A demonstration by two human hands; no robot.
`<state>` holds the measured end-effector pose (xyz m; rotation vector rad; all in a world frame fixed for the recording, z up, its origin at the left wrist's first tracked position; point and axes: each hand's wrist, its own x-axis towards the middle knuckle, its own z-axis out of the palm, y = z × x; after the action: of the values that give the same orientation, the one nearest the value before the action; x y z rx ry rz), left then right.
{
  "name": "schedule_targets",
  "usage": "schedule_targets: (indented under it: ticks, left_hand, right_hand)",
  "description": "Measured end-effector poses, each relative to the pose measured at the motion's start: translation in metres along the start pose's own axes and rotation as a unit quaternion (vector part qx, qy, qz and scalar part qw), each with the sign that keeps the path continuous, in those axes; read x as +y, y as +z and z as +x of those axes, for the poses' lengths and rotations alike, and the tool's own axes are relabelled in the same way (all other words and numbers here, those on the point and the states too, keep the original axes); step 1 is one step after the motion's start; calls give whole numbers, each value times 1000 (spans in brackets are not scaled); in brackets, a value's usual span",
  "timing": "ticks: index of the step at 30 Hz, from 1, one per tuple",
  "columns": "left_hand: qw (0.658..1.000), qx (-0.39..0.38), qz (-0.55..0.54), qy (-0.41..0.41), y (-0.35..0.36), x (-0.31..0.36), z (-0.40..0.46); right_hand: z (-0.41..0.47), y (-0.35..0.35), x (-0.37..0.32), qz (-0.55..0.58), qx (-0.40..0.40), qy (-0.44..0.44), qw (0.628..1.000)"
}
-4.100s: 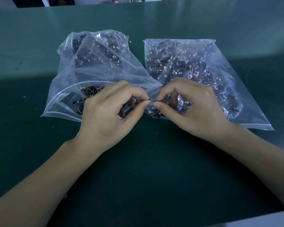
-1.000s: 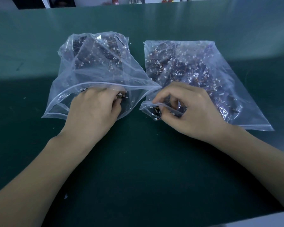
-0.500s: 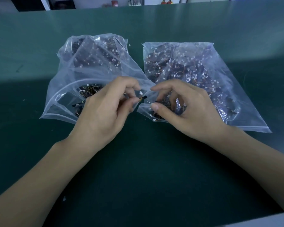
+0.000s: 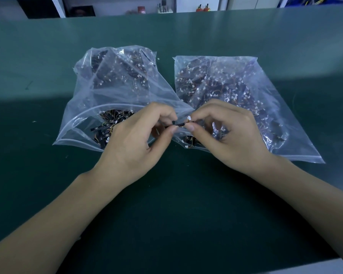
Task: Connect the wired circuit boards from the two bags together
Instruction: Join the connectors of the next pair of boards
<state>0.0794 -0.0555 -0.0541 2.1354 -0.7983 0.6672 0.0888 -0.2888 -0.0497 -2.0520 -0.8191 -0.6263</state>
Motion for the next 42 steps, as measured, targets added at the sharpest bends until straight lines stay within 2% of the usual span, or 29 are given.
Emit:
schedule_targets:
  ticks: [5,10,25,27,32,38,42]
  left_hand:
    - [999,30,-12,12,0,1,3]
    - [998,13,5,58,1,4,4]
    - [999,18,16,35,3,1,3]
    - [999,41,20,16,0,-1,4]
    - [994,76,61,39,-10,-3,8]
    - [997,23,37,62,-6,2,8]
    - [994,22,70,85,-6,0,8]
  right_hand:
    - [1,1,0,-2,-3,13,1000]
    - [0,0,1,2,-3,4,1000]
    - [1,-2,2,5,-4,11,1000]
    - [1,-5,3,-7,-16,6,1000]
    - [4,-9,9,-96,-83,-2,992]
    - [2,-10,9,-53,-29,21,998]
    - [2,-8,9,-58,1,9,998]
